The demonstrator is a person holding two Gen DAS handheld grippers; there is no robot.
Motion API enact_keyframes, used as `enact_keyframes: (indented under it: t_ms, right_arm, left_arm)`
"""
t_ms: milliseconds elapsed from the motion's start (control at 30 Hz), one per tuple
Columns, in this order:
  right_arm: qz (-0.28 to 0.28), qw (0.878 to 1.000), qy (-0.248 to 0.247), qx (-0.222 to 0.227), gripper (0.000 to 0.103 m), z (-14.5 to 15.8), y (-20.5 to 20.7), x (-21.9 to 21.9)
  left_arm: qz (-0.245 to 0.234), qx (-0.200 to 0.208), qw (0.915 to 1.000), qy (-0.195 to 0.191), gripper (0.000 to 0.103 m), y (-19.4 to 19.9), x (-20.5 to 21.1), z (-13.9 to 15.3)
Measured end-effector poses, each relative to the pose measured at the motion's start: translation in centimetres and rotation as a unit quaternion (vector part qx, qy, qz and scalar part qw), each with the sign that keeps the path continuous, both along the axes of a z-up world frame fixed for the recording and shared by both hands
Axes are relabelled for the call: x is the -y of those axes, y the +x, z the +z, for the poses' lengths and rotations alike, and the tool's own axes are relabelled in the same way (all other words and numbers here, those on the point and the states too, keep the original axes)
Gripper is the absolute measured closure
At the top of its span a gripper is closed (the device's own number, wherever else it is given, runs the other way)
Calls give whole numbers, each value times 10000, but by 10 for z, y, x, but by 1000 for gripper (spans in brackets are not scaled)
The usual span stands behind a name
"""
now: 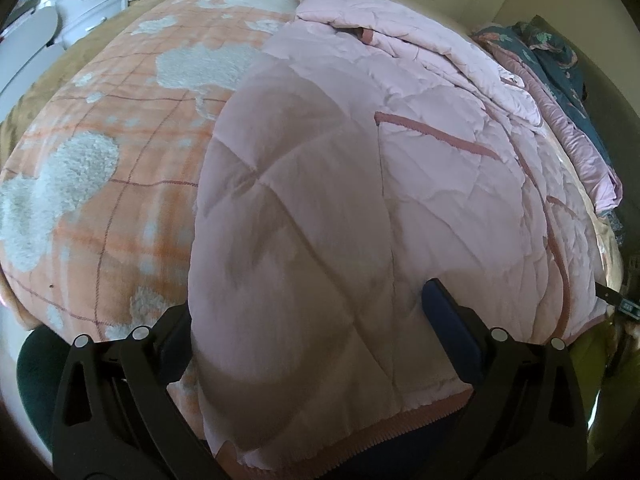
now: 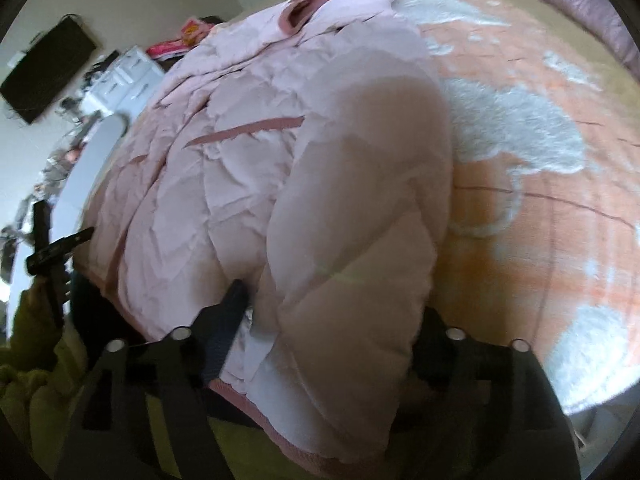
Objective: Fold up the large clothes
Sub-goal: 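Grasp the jacket hem with both grippers, then lift the hem with both grippers and fold it up toward the collar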
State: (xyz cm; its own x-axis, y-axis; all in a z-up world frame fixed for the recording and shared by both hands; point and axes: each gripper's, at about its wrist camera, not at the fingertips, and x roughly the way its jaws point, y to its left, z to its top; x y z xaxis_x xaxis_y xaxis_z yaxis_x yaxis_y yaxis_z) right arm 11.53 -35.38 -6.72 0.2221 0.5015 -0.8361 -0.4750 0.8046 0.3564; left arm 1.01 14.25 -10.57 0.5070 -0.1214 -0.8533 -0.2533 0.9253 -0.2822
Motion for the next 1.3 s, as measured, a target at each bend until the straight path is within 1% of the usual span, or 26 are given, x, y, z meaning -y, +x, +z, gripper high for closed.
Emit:
enact_keyframes:
  t_ms: [33, 100, 233, 300, 367, 400, 433, 467, 500, 533, 567, 600, 633, 667, 700, 867, 933, 1000, 1167, 1300]
  right_arm:
    - [89, 10000, -20, -7, 19, 0, 0, 0]
    - [268, 9995, -184, 26, 18, 0, -3, -5]
    - [206, 9993, -304, 122, 17, 1, -10, -10]
    - [252, 9991, -277, 187, 25, 4, -17, -10]
    - [232, 9994, -105, 218, 48, 10, -23, -8]
    - [183, 9994, -61, 277, 54, 14, -26, -6]
    - [149, 9993, -8, 329, 64, 17, -29, -4]
    - [105, 9990, 129, 409, 69, 24, -31, -2]
    - [79, 9985, 207, 492, 71, 29, -32, -2]
    - [65, 9981, 245, 557, 73, 33, -32, -3]
    - [44, 9976, 280, 636, 75, 38, -32, -5]
    - [29, 9971, 296, 698, 76, 42, -30, -8]
    - [9, 9965, 322, 770, 77, 46, -29, -10]
    - [-26, 9957, 377, 850, 78, 52, -28, -12]
    - [-79, 9946, 446, 934, 79, 58, -26, -13]
    - [-277, 9880, 791, 1298, 82, 85, -17, -17]
    - [-336, 9860, 942, 1332, 82, 93, -12, -18]
    - [-438, 9833, 1074, 1404, 83, 104, -7, -17]
    - [-625, 9776, 1264, 1565, 84, 124, 3, -18]
    - [-673, 9736, 1414, 1660, 84, 135, 13, -20]
  left_arm:
    - [0, 4, 10000, -10, 9, 0, 0, 0]
    - [8, 15, 10000, -29, 9, 1, -1, -1]
    - [47, 66, 10000, 6, 9, 2, 0, -2]
    - [104, 78, 9999, 35, 9, 2, 1, -1]
    - [117, 93, 9999, 55, 9, 2, 2, 0]
    - [127, 105, 9998, 68, 12, 2, 2, 1]
    - [121, 112, 9998, 93, 15, 2, 2, 2]
    - [120, 135, 9997, 144, 24, 2, 2, 4]
    - [105, 164, 9997, 178, 36, 1, 2, 6]
    - [66, 192, 9996, 190, 44, 1, 3, 8]
    - [4, 250, 9996, 135, 63, 1, 3, 11]
    - [-8, 320, 9994, 165, 80, 0, 4, 17]
    - [-57, 361, 9992, 167, 83, 1, 5, 20]
    - [-93, 403, 9990, 159, 90, 1, 6, 24]
    - [-106, 485, 9987, 117, 94, 1, 7, 30]
    - [-287, 963, 9948, 194, 96, 9, 12, 68]
    - [-378, 1194, 9917, 294, 96, 15, 15, 85]
    - [-425, 1344, 9896, 272, 96, 19, 19, 97]
    - [-450, 1639, 9853, 157, 96, 31, 20, 116]
    - [-415, 1842, 9819, 106, 96, 45, 17, 133]
